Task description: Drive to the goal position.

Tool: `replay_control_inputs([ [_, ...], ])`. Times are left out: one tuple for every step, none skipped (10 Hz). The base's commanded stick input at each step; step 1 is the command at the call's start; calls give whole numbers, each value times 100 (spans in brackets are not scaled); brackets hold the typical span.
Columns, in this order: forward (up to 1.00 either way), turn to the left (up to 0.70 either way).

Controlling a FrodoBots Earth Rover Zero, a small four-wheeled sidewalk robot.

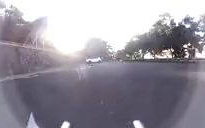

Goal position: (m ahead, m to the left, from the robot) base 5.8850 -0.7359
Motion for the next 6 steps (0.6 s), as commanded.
replay_control_inputs([
  [50, -22],
  [50, -21],
  [50, -12],
  [50, -3],
  [50, -3],
  [50, -40],
])
